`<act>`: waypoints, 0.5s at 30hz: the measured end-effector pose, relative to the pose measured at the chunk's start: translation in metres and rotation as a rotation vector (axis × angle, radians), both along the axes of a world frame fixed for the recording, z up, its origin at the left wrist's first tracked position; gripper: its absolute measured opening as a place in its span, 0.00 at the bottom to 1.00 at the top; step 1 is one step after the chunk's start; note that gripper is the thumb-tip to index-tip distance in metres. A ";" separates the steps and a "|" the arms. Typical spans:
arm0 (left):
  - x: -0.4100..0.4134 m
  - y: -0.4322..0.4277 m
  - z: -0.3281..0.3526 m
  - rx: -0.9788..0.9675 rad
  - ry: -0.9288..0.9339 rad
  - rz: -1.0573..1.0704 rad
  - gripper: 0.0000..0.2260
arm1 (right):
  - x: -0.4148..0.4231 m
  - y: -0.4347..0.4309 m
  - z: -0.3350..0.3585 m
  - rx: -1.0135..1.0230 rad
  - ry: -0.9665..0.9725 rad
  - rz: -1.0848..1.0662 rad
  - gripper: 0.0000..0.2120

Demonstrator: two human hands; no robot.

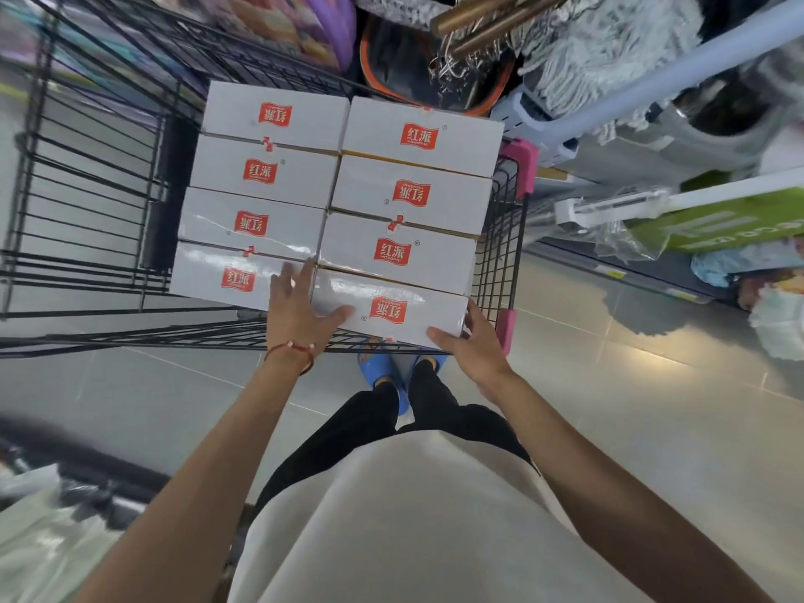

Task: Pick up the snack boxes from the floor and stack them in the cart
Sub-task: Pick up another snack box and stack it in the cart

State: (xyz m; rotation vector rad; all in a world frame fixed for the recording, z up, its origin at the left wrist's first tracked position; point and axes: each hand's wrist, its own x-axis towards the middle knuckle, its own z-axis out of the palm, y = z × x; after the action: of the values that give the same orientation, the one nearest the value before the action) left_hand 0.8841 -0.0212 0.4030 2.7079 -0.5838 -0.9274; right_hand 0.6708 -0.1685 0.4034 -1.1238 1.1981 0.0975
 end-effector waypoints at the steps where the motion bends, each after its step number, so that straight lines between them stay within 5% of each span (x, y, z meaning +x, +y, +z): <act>1: 0.001 -0.001 -0.004 0.047 0.001 -0.053 0.44 | 0.000 -0.001 0.000 0.003 -0.004 0.007 0.32; 15: 0.001 -0.001 -0.016 0.101 -0.042 -0.069 0.45 | 0.001 0.012 -0.001 -0.016 -0.051 0.018 0.35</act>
State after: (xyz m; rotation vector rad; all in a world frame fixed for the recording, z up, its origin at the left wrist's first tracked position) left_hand 0.8854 -0.0220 0.3870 2.8194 -0.6588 -0.9437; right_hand 0.6715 -0.1565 0.4021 -1.1450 1.1448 0.0724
